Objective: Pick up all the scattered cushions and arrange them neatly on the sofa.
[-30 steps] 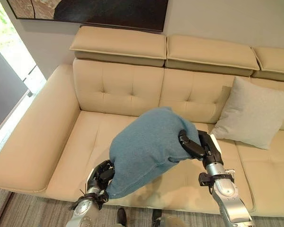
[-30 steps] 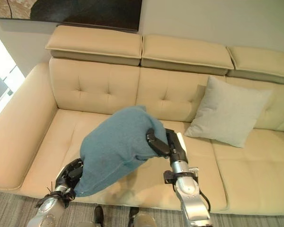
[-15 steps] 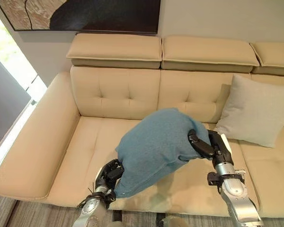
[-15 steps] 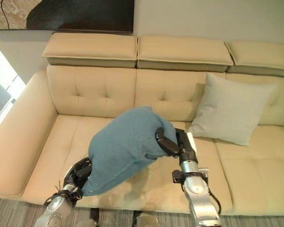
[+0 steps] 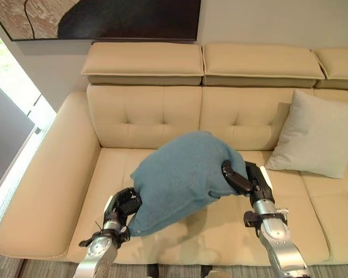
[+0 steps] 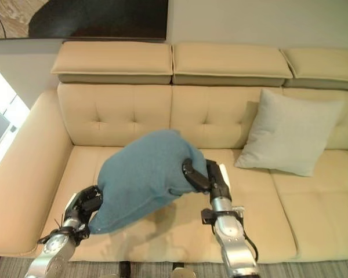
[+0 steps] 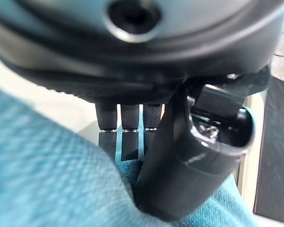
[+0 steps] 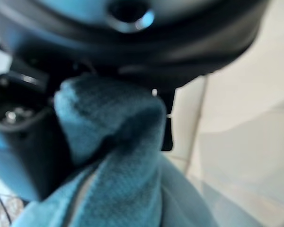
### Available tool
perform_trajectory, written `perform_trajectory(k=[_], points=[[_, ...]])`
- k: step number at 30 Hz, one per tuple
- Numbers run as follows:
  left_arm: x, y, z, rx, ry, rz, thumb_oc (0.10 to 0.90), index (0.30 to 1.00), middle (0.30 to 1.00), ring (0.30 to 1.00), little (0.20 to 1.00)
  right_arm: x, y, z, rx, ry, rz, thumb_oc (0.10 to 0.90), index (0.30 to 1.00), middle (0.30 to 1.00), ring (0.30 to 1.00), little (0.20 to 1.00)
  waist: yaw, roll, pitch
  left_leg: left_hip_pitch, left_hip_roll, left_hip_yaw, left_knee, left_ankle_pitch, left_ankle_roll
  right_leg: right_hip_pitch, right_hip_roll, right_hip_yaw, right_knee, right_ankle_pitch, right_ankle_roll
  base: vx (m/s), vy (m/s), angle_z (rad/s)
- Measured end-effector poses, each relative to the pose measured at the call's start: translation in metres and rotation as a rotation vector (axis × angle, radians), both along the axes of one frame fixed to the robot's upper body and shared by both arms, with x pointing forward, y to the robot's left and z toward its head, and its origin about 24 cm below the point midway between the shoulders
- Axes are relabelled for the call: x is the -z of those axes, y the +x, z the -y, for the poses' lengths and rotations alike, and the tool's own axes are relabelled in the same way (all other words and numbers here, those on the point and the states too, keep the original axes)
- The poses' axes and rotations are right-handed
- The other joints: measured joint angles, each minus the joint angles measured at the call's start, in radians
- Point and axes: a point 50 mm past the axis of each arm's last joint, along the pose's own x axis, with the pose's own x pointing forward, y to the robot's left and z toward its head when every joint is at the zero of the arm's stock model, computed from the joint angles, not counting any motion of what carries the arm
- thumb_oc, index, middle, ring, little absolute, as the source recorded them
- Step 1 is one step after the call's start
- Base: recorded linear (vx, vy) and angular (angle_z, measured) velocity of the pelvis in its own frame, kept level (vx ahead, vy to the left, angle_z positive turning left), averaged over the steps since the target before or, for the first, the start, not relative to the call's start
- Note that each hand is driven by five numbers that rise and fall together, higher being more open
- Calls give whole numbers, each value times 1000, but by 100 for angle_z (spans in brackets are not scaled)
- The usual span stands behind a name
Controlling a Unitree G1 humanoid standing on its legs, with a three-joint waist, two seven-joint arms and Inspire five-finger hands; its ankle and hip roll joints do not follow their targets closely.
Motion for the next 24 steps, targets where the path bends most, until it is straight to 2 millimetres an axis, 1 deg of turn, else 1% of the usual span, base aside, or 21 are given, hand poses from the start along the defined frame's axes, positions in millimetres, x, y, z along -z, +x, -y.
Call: perform_trajectory(k=[3, 4, 6, 7, 8, 9, 10, 11, 12, 13, 14, 16, 17, 20, 21, 22, 23, 24], points=[[-18, 20, 2, -14, 44, 71, 400, 300, 300, 300, 300, -19, 19, -6, 19, -1, 77, 400, 300, 300, 300, 300, 4, 1, -1, -22, -1, 11, -1, 5, 2, -10, 1, 10, -43, 31, 0, -11, 2, -12], [-26, 28, 1, -15, 70, 101, 400, 300, 300, 300, 300, -28, 27, -9, 21, -1, 110, 400, 300, 300, 300, 300, 3, 1, -1, -33, -1, 14, -1, 8, 2, -14, 2, 13, -62, 43, -1, -18, 5, -9], [-50, 49, 0, -22, 110, 181, 400, 300, 300, 300, 300, -51, 41, -17, 21, 3, 194, 400, 300, 300, 300, 300, 3, 4, -1, -69, -2, 15, -5, 21, 4, -34, 5, 12, -99, 74, -2, -26, 3, -3], [-66, 61, 0, -25, 132, 234, 400, 300, 300, 300, 300, -66, 48, -20, 28, 8, 249, 400, 300, 300, 300, 300, 4, 5, 0, -85, -2, 14, -15, 35, 5, -44, 7, 11, -121, 93, -2, -51, -7, 11], [-97, 82, 4, -27, 186, 335, 400, 300, 300, 300, 300, -92, 58, -25, 50, 22, 348, 400, 300, 300, 300, 300, 5, 8, 1, -118, -3, 4, -20, 50, 5, -61, 14, 0, -147, 115, -3, -62, -5, 18], [-120, 94, 6, -37, 211, 407, 400, 300, 300, 300, 300, -109, 62, -27, 74, 36, 417, 400, 300, 300, 300, 300, 5, 11, 3, -126, -3, -4, -23, 54, 4, -63, 12, -10, -157, 120, -5, -69, -14, 23], [-148, 109, 9, -38, 268, 486, 400, 300, 300, 300, 300, -132, 67, -30, 94, 48, 500, 400, 300, 300, 300, 300, 7, 21, 8, -144, -2, -8, -22, 58, 4, -77, 14, -14, -158, 121, -6, -64, -12, 13], [-148, 109, 9, -38, 268, 486, 400, 300, 300, 300, 300, -132, 67, -30, 94, 48, 500, 400, 300, 300, 300, 300, 7, 21, 8, -144, -2, -8, -22, 58, 4, -77, 14, -14, -158, 121, -6, -51, -18, 7], [-184, 122, 11, -67, 295, 596, 400, 300, 300, 300, 300, -163, 70, -35, 119, 59, 624, 400, 300, 300, 300, 300, 8, 37, 15, -178, -4, -11, -21, 66, 3, -108, 16, -15, -161, 129, -8, -56, -17, 6], [-210, 130, 15, -89, 303, 681, 400, 300, 300, 300, 300, -185, 71, -37, 143, 81, 714, 400, 300, 300, 300, 300, 8, 50, 20, -212, -5, -15, -21, 74, 3, -138, 16, -19, -162, 138, -7, -30, -17, 9], [-223, 134, 17, -107, 303, 721, 400, 300, 300, 300, 300, -195, 72, -38, 164, 88, 755, 400, 300, 300, 300, 300, 8, 55, 22, -230, -5, -18, -21, 78, 3, -152, 16, -22, -167, 144, -8, -48, -11, 8], [-250, 147, 21, -135, 334, 774, 400, 300, 300, 300, 300, -212, 77, -40, 210, 86, 807, 400, 300, 300, 300, 300, 8, 56, 22, -267, -3, -21, -22, 87, 0, -187, 19, -23, -170, 153, -12, -41, -11, 2], [-260, 153, 24, -149, 356, 786, 400, 300, 300, 300, 300, -215, 81, -40, 241, 85, 814, 400, 300, 300, 300, 300, 8, 58, 23, -283, -2, -22, -22, 90, -2, -204, 20, -24, -170, 153, -13, -42, -30, 0], [-279, 167, 24, -172, 421, 776, 400, 300, 300, 300, 300, -220, 96, -42, 298, 48, 794, 400, 300, 300, 300, 300, 6, 62, 24, -319, 0, -25, -22, 95, -5, -239, 22, -24, -170, 158, -16, -44, -29, -1], [-291, 171, 24, -192, 438, 784, 400, 300, 300, 300, 300, -221, 103, -41, 325, -2, 779, 400, 300, 300, 300, 300, 6, 65, 26, -354, 3, -25, -22, 101, -8, -274, 25, -24, -170, 161, -19, -59, -26, -1], [-298, 174, 23, -202, 460, 782, 450, 375, 375, 375, 375, -220, 109, -38, 344, -46, 757, 400, 300, 300, 300, 300, 8, 65, 26, -378, 5, -29, -22, 105, -9, -298, 28, -25, -170, 165, -22, -52, -23, -1], [-302, 175, 22, -210, 468, 782, 800, 900, 900, 900, 900, -219, 112, -35, 355, -78, 731, 596, 594, 594, 594, 594, 9, 66, 26, -397, 8, -29, -22, 107, -10, -316, 31, -26, -170, 166, -24, -47, -10, 0], [-304, 175, 21, -215, 482, 783, 800, 900, 900, 900, 900, -216, 115, -33, 364, -105, 707, 800, 900, 900, 900, 900, 9, 66, 27, -414, 11, -31, -22, 109, -12, -333, 33, -28, -170, 167, -24, -38, -22, 3]])
